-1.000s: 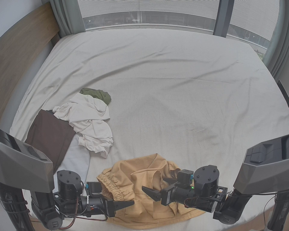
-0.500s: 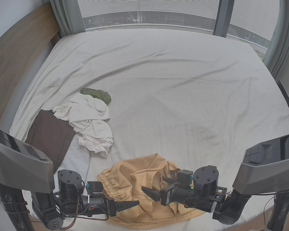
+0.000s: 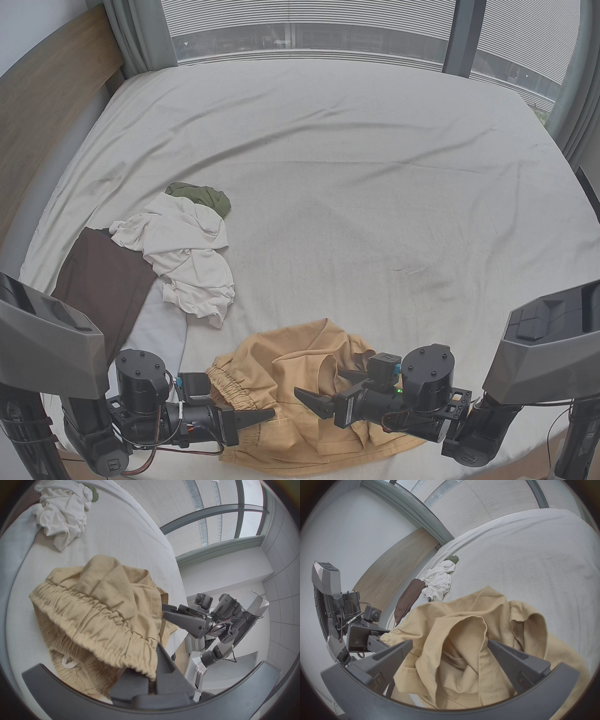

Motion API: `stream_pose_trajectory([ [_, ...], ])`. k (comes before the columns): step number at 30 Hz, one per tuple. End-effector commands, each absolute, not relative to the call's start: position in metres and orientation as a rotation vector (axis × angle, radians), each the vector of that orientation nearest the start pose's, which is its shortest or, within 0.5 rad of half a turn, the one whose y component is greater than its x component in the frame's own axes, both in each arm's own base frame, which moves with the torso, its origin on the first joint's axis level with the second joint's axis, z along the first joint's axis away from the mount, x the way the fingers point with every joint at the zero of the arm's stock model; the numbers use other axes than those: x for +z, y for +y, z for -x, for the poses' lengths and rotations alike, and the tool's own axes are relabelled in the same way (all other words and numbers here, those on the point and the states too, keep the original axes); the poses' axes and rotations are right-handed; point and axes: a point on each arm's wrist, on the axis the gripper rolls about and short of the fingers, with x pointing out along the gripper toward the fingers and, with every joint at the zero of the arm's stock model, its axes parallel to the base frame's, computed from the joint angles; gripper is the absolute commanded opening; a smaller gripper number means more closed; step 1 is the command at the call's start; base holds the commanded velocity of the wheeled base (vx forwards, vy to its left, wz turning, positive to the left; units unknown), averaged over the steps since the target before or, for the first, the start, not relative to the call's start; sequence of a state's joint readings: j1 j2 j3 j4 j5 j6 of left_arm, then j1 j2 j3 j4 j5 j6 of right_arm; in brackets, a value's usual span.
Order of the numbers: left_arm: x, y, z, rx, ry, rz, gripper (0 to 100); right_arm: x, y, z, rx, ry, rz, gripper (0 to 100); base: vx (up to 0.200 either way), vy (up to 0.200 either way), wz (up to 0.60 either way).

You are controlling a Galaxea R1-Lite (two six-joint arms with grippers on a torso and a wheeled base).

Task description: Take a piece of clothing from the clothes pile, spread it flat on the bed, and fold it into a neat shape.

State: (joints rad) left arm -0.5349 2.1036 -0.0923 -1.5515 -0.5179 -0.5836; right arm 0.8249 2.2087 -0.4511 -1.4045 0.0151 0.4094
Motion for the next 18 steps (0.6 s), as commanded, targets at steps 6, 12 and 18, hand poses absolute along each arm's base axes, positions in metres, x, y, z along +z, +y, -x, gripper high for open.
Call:
stream_pose_trajectory([
  [6, 0.051, -0.127, -0.19, -0.897, 0.666, 0.529, 0, 0.02, 0.235, -0.214, 0.757, 0.488, -0.249, 100, 0.0, 0.0, 0.0],
  [12, 0.049, -0.127, -0.191, -0.895, 0.673, 0.531, 0, 0.025, 0.243, -0.218, 0.781, 0.429, -0.276, 100, 0.0, 0.0, 0.0],
  [18, 0.045, -0.127, -0.193, -0.881, 0.687, 0.528, 0, 0.026, 0.245, -0.218, 0.791, 0.412, -0.294, 100, 0.0, 0.0, 0.0],
])
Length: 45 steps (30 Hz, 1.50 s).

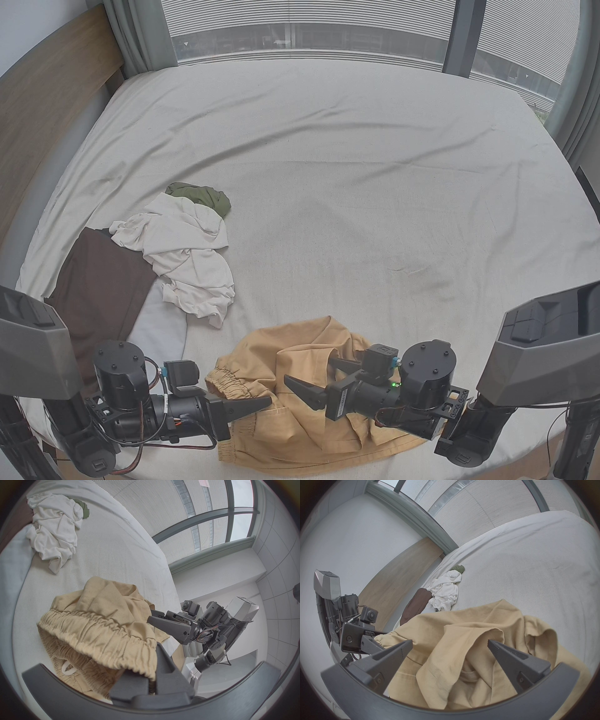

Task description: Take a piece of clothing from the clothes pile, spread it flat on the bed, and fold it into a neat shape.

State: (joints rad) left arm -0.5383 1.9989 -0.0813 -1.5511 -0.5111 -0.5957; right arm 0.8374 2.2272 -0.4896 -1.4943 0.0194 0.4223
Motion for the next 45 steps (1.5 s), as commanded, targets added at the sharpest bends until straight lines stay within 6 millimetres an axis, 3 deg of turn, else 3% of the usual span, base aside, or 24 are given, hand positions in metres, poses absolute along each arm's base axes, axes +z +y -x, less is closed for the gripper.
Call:
stream_pose_trajectory([
  [1, 0.044, -0.127, -0.194, -0.879, 0.689, 0.527, 0, 0.026, 0.245, -0.217, 0.791, 0.418, -0.295, 100, 0.0, 0.0, 0.0],
  [12, 0.042, -0.125, -0.196, -0.865, 0.688, 0.531, 0, 0.02, 0.243, -0.205, 0.797, 0.474, -0.286, 100, 0.0, 0.0, 0.0],
  [13, 0.042, -0.125, -0.196, -0.865, 0.688, 0.531, 0, 0.019, 0.243, -0.205, 0.798, 0.475, -0.285, 0, 0.0, 0.0, 0.0],
  [23, 0.044, -0.124, -0.197, -0.867, 0.678, 0.532, 0, 0.008, 0.247, -0.207, 0.799, 0.493, -0.283, 0, 0.0, 0.0, 0.0],
  [27, 0.049, -0.12, -0.201, -0.849, 0.647, 0.542, 0, 0.019, 0.24, -0.209, 0.789, 0.464, -0.3, 0, 0.0, 0.0, 0.0],
  [30, 0.052, -0.116, -0.205, -0.835, 0.62, 0.548, 0, 0.047, 0.221, -0.21, 0.763, 0.41, -0.329, 0, 0.0, 0.0, 0.0],
  [33, 0.055, -0.114, -0.207, -0.832, 0.601, 0.553, 0, 0.062, 0.204, -0.208, 0.736, 0.383, -0.342, 0, 0.0, 0.0, 0.0],
  [45, 0.055, -0.114, -0.207, -0.832, 0.6, 0.551, 0, 0.081, 0.139, -0.195, 0.691, 0.383, -0.381, 0, 0.0, 0.0, 0.0],
])
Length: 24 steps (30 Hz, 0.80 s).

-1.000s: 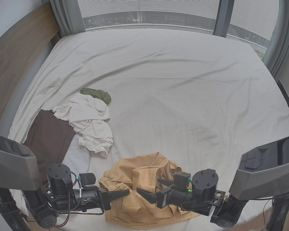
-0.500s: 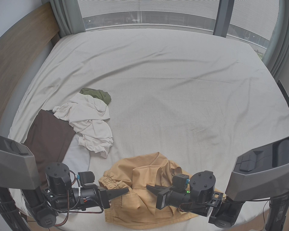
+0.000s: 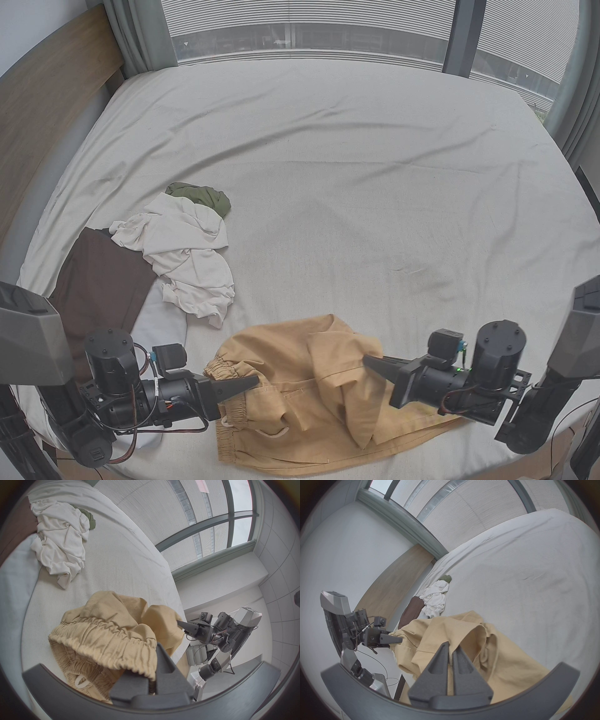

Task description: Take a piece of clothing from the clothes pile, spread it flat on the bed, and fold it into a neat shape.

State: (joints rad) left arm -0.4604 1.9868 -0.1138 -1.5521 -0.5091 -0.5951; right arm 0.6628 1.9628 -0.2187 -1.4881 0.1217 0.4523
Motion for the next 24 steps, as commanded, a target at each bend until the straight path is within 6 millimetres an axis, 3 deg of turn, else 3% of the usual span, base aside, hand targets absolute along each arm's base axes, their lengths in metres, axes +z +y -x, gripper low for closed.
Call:
stream_pose_trajectory([
  [1, 0.055, -0.114, -0.208, -0.833, 0.599, 0.551, 0, 0.083, 0.133, -0.194, 0.69, 0.382, -0.387, 0, 0.0, 0.0, 0.0],
  [17, 0.063, -0.111, -0.212, -0.829, 0.556, 0.557, 0, 0.108, 0.061, -0.168, 0.737, 0.356, -0.514, 0, 0.0, 0.0, 0.0],
  [24, 0.063, -0.111, -0.213, -0.826, 0.551, 0.558, 0, 0.102, 0.056, -0.167, 0.761, 0.434, -0.526, 0, 0.0, 0.0, 0.0],
])
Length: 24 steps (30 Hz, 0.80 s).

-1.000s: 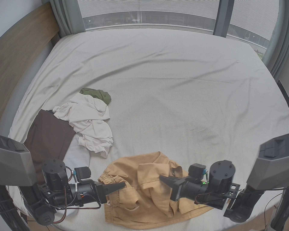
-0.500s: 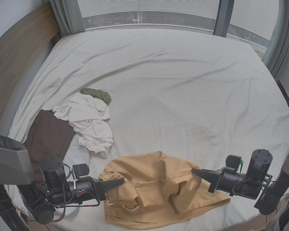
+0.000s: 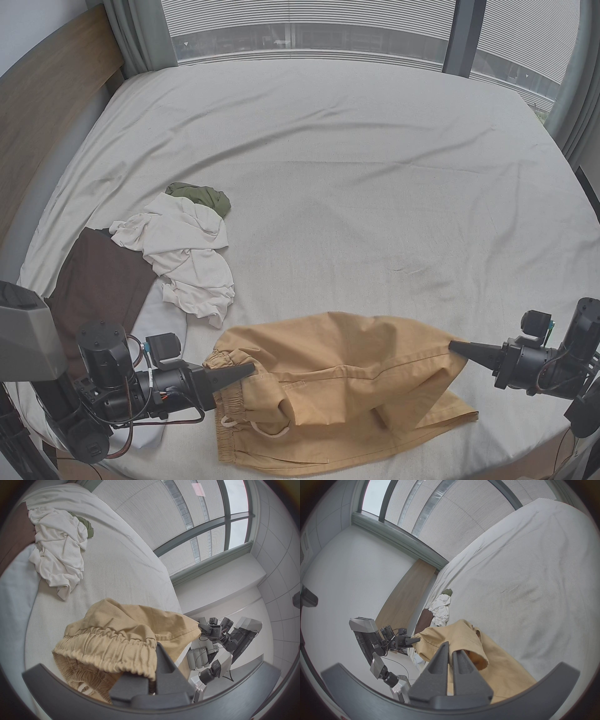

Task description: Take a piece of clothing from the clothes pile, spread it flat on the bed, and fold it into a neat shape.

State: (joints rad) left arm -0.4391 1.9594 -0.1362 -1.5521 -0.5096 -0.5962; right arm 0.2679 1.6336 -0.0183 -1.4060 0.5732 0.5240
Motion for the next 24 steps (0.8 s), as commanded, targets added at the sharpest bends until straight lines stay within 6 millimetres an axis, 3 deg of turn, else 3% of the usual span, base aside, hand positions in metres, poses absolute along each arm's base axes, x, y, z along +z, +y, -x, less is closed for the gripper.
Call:
stream_pose_trajectory([
  [1, 0.063, -0.11, -0.213, -0.824, 0.551, 0.559, 0, 0.1, 0.057, -0.167, 0.77, 0.448, -0.527, 0, 0.0, 0.0, 0.0],
  [9, 0.065, -0.109, -0.214, -0.82, 0.539, 0.56, 0, 0.071, 0.078, -0.176, 0.847, 0.626, -0.527, 0, 0.0, 0.0, 0.0],
  [19, 0.065, -0.109, -0.213, -0.821, 0.541, 0.56, 0, 0.058, 0.09, -0.183, 0.884, 0.647, -0.523, 0, 0.0, 0.0, 0.0],
  [20, 0.065, -0.109, -0.213, -0.821, 0.541, 0.56, 0, 0.058, 0.092, -0.182, 0.898, 0.646, -0.522, 100, 0.0, 0.0, 0.0],
  [24, 0.064, -0.109, -0.213, -0.82, 0.544, 0.56, 0, 0.058, 0.098, -0.179, 0.927, 0.657, -0.514, 100, 0.0, 0.0, 0.0],
])
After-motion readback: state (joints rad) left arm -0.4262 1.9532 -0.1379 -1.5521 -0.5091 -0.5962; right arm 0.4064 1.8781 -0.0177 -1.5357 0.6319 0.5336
